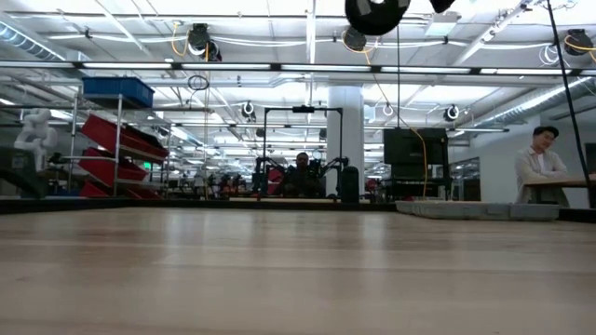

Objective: Coil cords
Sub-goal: Uncoil the white wire from the spool

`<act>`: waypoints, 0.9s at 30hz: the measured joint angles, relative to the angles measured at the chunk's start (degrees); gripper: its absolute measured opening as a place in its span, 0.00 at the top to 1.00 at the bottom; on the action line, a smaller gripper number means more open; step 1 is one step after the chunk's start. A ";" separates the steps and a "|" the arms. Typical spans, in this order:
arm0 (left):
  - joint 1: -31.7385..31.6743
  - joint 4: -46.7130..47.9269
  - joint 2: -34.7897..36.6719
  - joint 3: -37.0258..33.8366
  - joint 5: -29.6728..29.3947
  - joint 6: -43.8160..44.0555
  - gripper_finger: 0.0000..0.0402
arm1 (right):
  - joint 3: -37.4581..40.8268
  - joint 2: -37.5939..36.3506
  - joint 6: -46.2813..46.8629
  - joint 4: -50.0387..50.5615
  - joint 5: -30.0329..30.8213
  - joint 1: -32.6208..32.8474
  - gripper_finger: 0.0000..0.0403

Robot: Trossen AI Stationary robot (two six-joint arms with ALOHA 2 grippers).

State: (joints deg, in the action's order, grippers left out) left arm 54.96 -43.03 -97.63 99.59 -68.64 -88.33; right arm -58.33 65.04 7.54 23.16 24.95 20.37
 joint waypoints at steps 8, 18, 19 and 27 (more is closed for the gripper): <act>-3.81 0.57 3.72 0.00 -0.57 0.36 1.00 | 0.00 0.00 6.27 2.05 -4.50 8.96 1.00; -7.91 21.82 4.08 0.00 -5.43 19.76 1.00 | 0.00 -0.10 2.75 -7.25 -5.75 18.26 1.00; -8.34 25.31 4.08 0.00 -5.44 23.33 1.00 | 0.00 -0.18 1.67 -8.91 -5.69 18.58 1.00; -9.55 52.40 3.99 -0.02 -4.65 54.17 1.00 | 0.00 -1.52 -4.20 -16.97 -3.54 19.14 1.00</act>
State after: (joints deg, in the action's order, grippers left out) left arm 45.41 9.37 -93.65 99.57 -73.29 -34.16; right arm -58.33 63.51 3.34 6.20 21.41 39.51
